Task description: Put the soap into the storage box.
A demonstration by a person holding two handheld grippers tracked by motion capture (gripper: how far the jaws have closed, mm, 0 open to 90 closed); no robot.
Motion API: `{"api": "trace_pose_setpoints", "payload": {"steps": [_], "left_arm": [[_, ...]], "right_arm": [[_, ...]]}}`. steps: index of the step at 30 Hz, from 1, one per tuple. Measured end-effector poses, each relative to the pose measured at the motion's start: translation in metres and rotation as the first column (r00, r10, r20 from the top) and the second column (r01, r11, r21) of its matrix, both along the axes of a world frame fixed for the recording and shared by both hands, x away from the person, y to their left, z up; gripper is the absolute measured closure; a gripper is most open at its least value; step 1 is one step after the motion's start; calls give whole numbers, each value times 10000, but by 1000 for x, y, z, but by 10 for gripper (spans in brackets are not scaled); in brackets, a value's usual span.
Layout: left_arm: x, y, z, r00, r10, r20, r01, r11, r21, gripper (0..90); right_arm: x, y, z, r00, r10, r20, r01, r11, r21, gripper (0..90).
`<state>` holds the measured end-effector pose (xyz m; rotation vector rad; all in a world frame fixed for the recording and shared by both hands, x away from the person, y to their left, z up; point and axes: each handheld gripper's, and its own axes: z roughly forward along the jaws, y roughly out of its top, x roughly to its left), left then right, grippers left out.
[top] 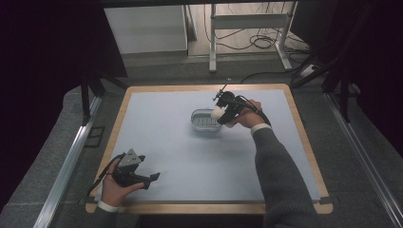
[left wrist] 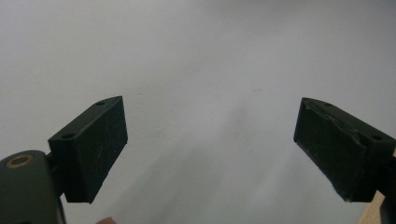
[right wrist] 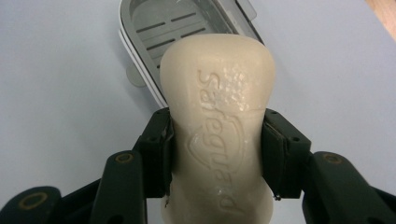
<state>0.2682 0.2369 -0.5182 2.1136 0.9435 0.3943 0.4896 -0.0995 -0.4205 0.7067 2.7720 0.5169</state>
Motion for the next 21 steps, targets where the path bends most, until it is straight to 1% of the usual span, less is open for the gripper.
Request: {"api": "trace_pose_setpoints", "payload": {"steps": [3, 4, 7, 11, 14, 15, 17, 19, 21], "left_arm": [[0, 0, 0, 10000, 2, 7, -2, 10000, -25, 103], [0, 0, 0, 10000, 3, 10, -2, 10000, -61, 103], [0, 1, 1, 10000, 12, 16, -12, 10000, -75, 103], [0, 0, 1, 10000, 10, 8, -10, 10000, -60, 103], [0, 1, 1, 10000, 8, 13, -8, 10000, -79, 103], [-1, 1, 2, 10000, 15, 34, -15, 10000, -84, 103], [-1, 1, 2, 10000, 0, 31, 0, 10000, -58, 103], [0, 1, 2, 10000, -4, 29, 4, 10000, -56, 103], [0, 2, 2, 10000, -42, 13, 42, 10000, 3, 103]], "right_arm": [[2, 4, 0, 10000, -14, -27, 14, 10000, 11, 498], [3, 5, 0, 10000, 54, -19, -54, 10000, -25, 498], [5, 7, 0, 9998, 178, 97, -177, 9998, -92, 498], [9, 11, -1, 9997, 261, 42, -260, 9995, -160, 498], [13, 16, -3, 9995, 326, 59, -325, 9993, -209, 498], [14, 18, -3, 9992, 382, 101, -380, 9991, -179, 498], [15, 22, -4, 9988, 480, 26, -479, 9988, -84, 498], [16, 27, -5, 9982, 592, 118, -591, 9981, -156, 498], [19, 31, -5, 9979, 654, 25, -654, 9978, -113, 498]]}}
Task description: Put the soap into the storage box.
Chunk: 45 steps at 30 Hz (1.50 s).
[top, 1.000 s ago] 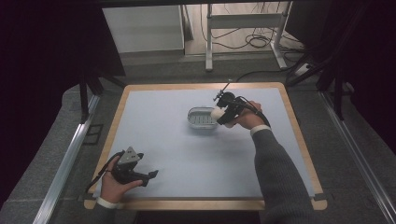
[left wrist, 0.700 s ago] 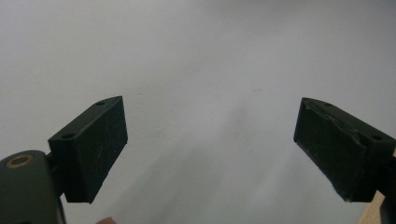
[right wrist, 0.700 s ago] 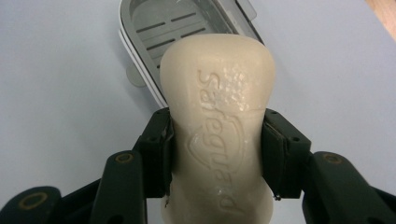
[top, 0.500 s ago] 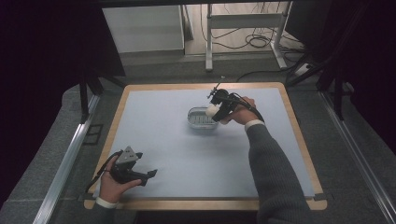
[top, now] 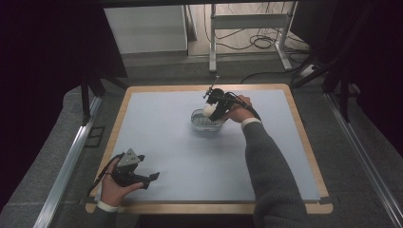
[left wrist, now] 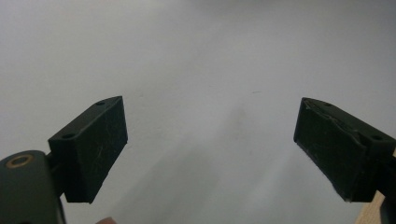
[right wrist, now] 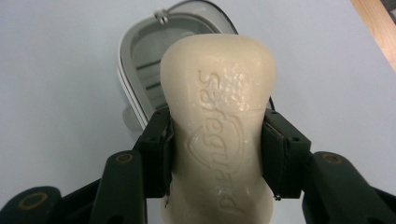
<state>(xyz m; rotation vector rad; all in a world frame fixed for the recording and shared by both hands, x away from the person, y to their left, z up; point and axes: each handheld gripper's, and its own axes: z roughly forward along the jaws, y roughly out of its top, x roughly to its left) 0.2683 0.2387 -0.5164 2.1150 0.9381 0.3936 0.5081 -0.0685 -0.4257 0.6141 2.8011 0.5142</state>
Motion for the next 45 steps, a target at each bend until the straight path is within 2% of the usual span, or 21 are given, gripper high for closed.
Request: {"api": "trace_pose_setpoints", "payload": {"steps": [7, 9, 15, 21, 23, 24, 25, 27, 29, 32, 35, 37, 40, 43, 45], "left_arm": [[0, -1, 0, 10000, -35, -36, 35, 10000, -50, 102], [0, -1, -1, 10000, -23, -44, 23, 10000, -52, 102], [0, 0, -1, 10000, -25, -41, 25, 10000, -45, 102], [1, -1, -2, 9999, -58, -108, 58, 10000, -52, 102], [1, -1, -2, 9999, -66, -109, 65, 10000, -58, 102], [1, -1, -2, 9999, -66, -98, 65, 10000, -52, 102], [1, -1, -2, 9999, -59, -102, 59, 10000, -52, 102], [1, 0, -2, 10000, -44, -86, 43, 10000, -64, 103], [1, -1, -2, 9999, -49, -104, 49, 10000, -58, 103], [1, -3, -3, 9999, -97, -123, 97, 10000, -8, 103], [1, -3, -3, 9999, -126, -115, 127, 9999, 39, 103], [1, -3, -3, 9999, -131, -106, 132, 9999, 68, 102], [1, -3, -3, 9999, -118, -110, 119, 9999, 69, 103], [1, -4, -3, 9998, -144, -132, 145, 9998, 97, 103], [1, -5, -3, 9998, -152, -122, 153, 9998, 91, 102]], "right_arm": [[5, 16, -7, 9986, 524, -42, -524, 9986, -8, 498], [6, 20, -12, 9979, 646, -30, -647, 9976, -235, 498], [9, 26, -21, 9953, 972, -54, -973, 9943, -438, 497], [11, 29, -26, 9942, 1072, 12, -1070, 9929, -519, 497], [12, 28, -27, 9942, 1072, -16, -1071, 9922, -633, 495], [12, 28, -28, 9957, 916, -113, -921, 9943, -542, 493], [13, 27, -28, 9945, 1045, -121, -1051, 9924, -638, 488], [12, 27, -28, 9965, 757, -358, -771, 9963, -370, 470], [11, 25, -25, 9981, 563, -268, -563, 9984, 11, 426], [8, 24, -18, 9989, 453, -141, -448, 9985, 327, 425], [4, 20, -12, 10000, -10, 58, 5, 9967, 807, 382], [1, 16, -8, 9992, -354, 170, 328, 9909, 1305, 360], [-7, 8, -4, 9969, -753, 234, 706, 9847, 1592, 348], [-20, -3, 0, 9935, -1101, 288, 1014, 9712, 2154, 333], [-28, -10, 0, 9915, -1256, 330, 1144, 9652, 2351, 322]]}}
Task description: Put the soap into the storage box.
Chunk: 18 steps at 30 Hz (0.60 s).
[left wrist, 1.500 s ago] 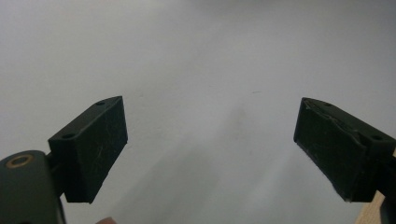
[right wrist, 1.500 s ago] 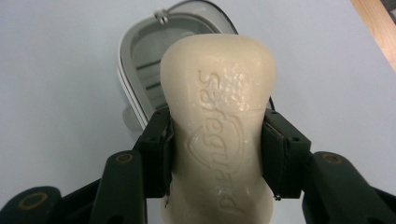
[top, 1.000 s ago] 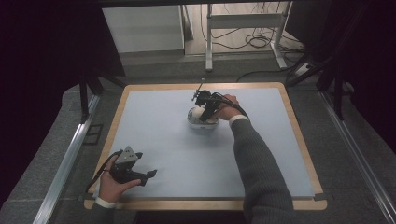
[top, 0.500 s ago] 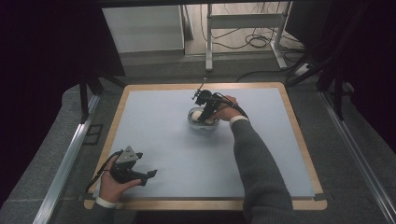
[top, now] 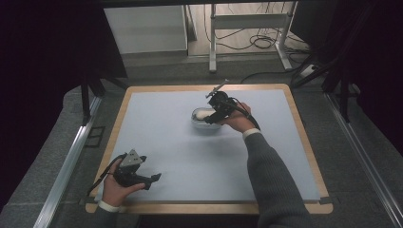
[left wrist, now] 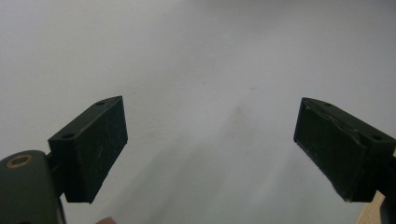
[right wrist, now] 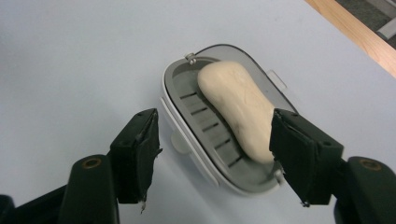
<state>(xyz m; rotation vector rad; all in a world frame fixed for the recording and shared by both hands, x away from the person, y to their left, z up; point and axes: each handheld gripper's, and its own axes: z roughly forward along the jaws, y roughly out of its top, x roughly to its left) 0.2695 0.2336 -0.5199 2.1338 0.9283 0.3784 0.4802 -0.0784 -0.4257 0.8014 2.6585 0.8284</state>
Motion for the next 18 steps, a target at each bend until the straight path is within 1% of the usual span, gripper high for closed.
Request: {"api": "trace_pose_setpoints", "payload": {"steps": [1, 3, 5, 6, 9, 10, 11, 15, 18], "left_arm": [[0, -1, 0, 10000, -13, 5, 13, 10000, 26, 103], [0, -1, 0, 10000, -31, -15, 31, 10000, 71, 103], [0, -2, 1, 10000, -41, -10, 41, 10000, 66, 103], [-1, -2, 1, 10000, -40, 8, 40, 10000, 39, 102], [-1, -3, 2, 10000, -52, 39, 52, 10000, 46, 102], [-1, -2, 2, 10000, -37, 52, 37, 10000, 55, 102], [-1, -2, 2, 10000, -33, 30, 32, 10000, 78, 102], [-1, -3, 2, 10000, -27, 52, 27, 10000, 50, 102], [-1, -3, 1, 10000, -17, 29, 17, 10000, 47, 102]], "right_arm": [[-3, -3, 0, 10000, 37, 61, -38, 10000, 57, 320], [-13, -11, -1, 9995, -63, 307, 59, 9999, 117, 314], [-20, -19, -2, 9990, -56, 446, 43, 9996, 292, 314], [-24, -24, -2, 9988, -82, 486, 68, 9995, 294, 315], [-35, -37, -5, 9990, -78, 444, 66, 9996, 269, 314], [-40, -43, -7, 9986, -137, 517, 121, 9995, 303, 313], [-45, -48, -9, 9985, -226, 499, 209, 9992, 333, 310], [-63, -70, -18, 9971, -471, 596, 428, 9966, 711, 301], [-75, -86, -27, 9948, -763, 680, 704, 9939, 847, 297]]}}
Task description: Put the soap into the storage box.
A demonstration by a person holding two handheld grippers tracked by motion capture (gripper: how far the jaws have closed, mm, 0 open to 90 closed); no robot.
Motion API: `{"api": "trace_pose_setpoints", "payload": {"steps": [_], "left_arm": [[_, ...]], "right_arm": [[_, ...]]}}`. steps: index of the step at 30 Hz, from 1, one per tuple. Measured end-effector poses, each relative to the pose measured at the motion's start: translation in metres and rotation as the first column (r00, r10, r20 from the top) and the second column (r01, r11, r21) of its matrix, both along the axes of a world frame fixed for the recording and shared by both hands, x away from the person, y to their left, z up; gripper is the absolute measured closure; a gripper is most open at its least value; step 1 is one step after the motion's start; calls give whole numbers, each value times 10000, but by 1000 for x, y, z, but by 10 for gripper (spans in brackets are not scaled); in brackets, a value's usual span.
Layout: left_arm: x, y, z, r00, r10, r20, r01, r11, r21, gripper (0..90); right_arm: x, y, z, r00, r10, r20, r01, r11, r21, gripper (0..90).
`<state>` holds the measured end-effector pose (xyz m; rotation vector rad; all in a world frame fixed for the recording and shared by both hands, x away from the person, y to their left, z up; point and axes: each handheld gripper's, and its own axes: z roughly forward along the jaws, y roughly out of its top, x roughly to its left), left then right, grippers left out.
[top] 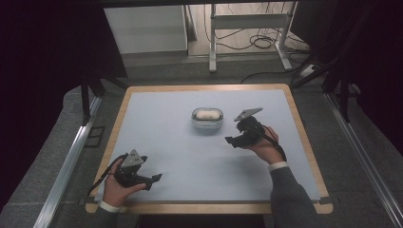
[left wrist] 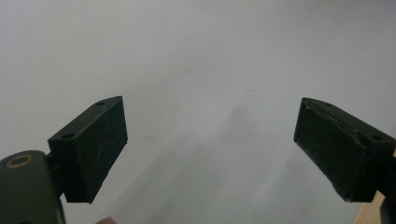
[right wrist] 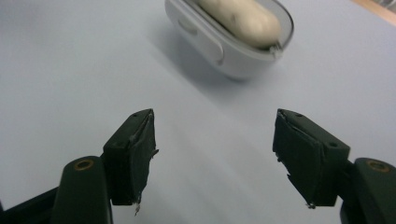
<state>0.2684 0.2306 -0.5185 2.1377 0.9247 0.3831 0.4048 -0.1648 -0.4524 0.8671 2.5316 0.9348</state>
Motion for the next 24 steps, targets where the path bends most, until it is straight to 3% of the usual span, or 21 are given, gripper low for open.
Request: {"api": "trace_pose_setpoints", "payload": {"steps": [6, 13, 16, 20, 24], "left_arm": [[0, 0, 0, 10000, 26, 1, -26, 10000, 21, 102], [1, 0, -1, 10000, 55, 16, -55, 10000, 73, 102], [1, -1, -1, 10000, 57, 26, -57, 10000, 56, 102], [1, -1, -1, 10000, 55, 3, -55, 10000, 55, 102], [2, -1, -2, 10000, 27, 12, -27, 10000, 91, 102]], "right_arm": [[-25, -32, -18, 9978, -644, 134, 641, 9977, 210, 292], [-58, -64, -37, 9911, -1320, 195, 1302, 9886, 751, 294], [-63, -71, -39, 9899, -1405, 167, 1393, 9884, 603, 288], [-64, -75, -41, 9840, -1769, 222, 1741, 9802, 947, 290], [-65, -71, -46, 9841, -1746, 336, 1714, 9817, 826, 277]]}}
